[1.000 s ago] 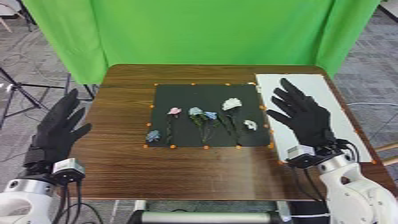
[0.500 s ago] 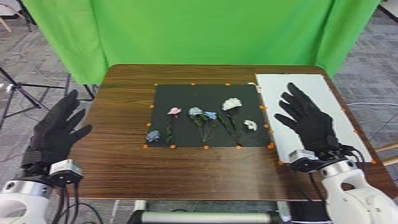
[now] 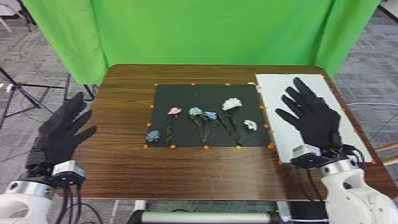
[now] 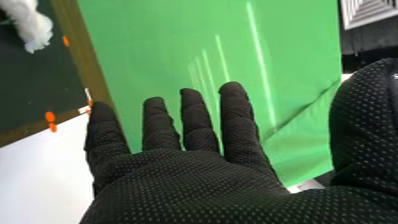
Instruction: Arrange flowers
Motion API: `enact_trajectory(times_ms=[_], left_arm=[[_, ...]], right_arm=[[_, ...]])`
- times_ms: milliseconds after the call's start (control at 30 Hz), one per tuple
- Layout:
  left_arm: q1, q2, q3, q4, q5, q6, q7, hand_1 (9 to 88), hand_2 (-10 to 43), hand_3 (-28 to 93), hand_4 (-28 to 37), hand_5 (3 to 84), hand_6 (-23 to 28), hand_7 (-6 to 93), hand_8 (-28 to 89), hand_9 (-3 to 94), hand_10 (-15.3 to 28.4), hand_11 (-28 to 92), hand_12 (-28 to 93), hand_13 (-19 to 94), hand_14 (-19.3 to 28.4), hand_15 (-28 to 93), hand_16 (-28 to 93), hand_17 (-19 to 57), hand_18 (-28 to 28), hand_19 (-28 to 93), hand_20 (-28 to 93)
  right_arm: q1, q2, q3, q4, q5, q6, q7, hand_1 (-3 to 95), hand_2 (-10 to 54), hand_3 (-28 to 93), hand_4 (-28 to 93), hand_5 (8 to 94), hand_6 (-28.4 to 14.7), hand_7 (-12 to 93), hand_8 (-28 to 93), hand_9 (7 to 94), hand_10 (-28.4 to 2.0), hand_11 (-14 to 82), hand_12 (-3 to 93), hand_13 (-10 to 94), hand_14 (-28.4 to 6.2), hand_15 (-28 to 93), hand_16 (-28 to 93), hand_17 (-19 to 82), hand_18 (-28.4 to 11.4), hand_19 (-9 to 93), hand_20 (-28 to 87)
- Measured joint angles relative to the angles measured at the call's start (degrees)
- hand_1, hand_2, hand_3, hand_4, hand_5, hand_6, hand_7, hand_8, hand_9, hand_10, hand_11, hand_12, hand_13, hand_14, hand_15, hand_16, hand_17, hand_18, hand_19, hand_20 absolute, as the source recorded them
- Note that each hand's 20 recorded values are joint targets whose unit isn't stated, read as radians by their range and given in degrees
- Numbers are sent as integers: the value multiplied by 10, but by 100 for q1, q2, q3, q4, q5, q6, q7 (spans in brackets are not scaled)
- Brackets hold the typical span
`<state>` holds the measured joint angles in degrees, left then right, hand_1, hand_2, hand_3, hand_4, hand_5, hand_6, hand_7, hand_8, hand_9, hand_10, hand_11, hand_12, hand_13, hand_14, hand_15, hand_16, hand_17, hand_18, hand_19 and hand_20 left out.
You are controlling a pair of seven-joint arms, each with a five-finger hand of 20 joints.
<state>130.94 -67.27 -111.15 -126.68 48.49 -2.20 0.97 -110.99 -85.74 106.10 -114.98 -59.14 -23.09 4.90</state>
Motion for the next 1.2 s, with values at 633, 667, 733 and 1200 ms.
enact_trajectory(times_ms=[633, 667, 733, 1200], left_arm=[[-138, -29, 50, 50, -24, -12, -110, 207, -37, 671, -283, 170, 14, 180, -85, 128, 81, 52, 258, 106, 113, 96, 110, -148, 231, 378, 51], [-124, -34, 51, 49, -28, -12, -114, 207, -37, 671, -283, 169, 14, 181, -85, 128, 81, 53, 258, 106, 113, 98, 108, -148, 230, 378, 50], [-105, -36, 65, 52, -28, -13, -115, 207, -36, 671, -283, 169, 14, 183, -85, 128, 81, 55, 257, 106, 113, 101, 106, -147, 230, 378, 50], [-148, -28, 203, 140, -25, 0, -101, 205, -36, 672, -283, 174, 14, 186, -90, 133, 83, 66, 244, 120, 115, 137, 101, -141, 232, 388, 51]], right_arm=[[-69, -31, 9, -11, -65, -20, 61, 102, -16, 796, -249, 247, -19, 92, -75, 243, -102, -11, 220, 158, -104, -101, 382, -62, -181, 242, 147], [-73, -30, 9, -17, -71, -20, 67, 101, -16, 796, -248, 249, -20, 92, -75, 246, -99, -10, 220, 160, -104, -100, 382, -61, -181, 243, 147], [-87, -24, 9, -29, -94, -20, 68, 102, -17, 797, -247, 252, -20, 94, -76, 248, -96, -10, 219, 162, -105, -97, 380, -59, -182, 244, 149], [21, 27, -241, 19, -230, 100, 87, 106, -18, 804, -249, 255, -22, 97, -76, 244, -98, -11, 222, 165, -106, -88, 380, -59, -182, 244, 153]])
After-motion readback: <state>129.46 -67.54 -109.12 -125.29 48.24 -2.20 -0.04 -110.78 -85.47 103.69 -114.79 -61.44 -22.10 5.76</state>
